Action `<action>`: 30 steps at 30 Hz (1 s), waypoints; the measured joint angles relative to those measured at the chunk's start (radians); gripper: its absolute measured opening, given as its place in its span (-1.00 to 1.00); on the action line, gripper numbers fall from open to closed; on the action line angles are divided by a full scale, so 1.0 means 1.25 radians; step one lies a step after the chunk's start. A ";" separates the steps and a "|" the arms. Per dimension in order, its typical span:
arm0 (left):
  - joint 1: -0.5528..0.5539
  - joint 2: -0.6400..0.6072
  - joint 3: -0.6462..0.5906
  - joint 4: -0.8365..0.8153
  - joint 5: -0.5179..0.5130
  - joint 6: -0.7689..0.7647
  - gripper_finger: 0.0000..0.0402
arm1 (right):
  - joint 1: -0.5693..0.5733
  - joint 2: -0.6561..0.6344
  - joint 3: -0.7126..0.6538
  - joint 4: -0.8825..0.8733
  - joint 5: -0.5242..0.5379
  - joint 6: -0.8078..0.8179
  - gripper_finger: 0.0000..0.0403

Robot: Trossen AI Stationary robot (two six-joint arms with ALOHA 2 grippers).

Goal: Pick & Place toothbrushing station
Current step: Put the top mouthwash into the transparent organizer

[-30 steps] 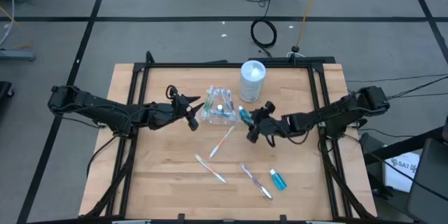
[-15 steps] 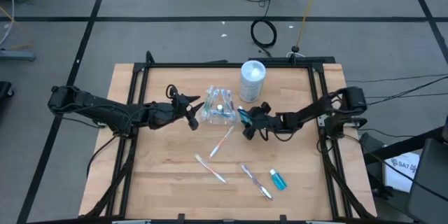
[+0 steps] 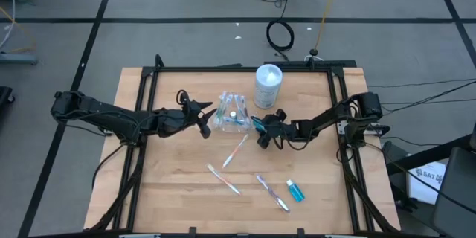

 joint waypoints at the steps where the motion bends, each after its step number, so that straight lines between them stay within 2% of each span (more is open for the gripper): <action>1: 0.000 0.000 0.000 -0.001 0.000 -0.001 -0.29 | -0.001 0.000 0.000 -0.001 -0.001 0.000 -0.02; 7: 0.000 0.000 0.000 -0.005 0.000 -0.004 -0.29 | -0.006 -0.001 0.000 -0.020 -0.006 -0.001 -0.23; 14: 0.000 0.000 0.000 -0.014 0.000 -0.021 -0.29 | -0.009 -0.025 0.000 -0.040 -0.020 -0.030 -0.13; 21: 0.000 0.000 0.000 -0.007 0.000 -0.026 -0.29 | -0.009 -0.136 -0.003 -0.163 0.001 -0.065 -0.23; 25: -0.003 0.000 0.000 0.004 0.001 -0.026 -0.29 | -0.008 -0.222 -0.003 -0.206 0.005 -0.067 -0.21; 30: -0.013 -0.002 0.000 0.036 0.001 0.025 -0.29 | 0.004 -0.332 -0.002 -0.169 0.008 -0.153 -0.16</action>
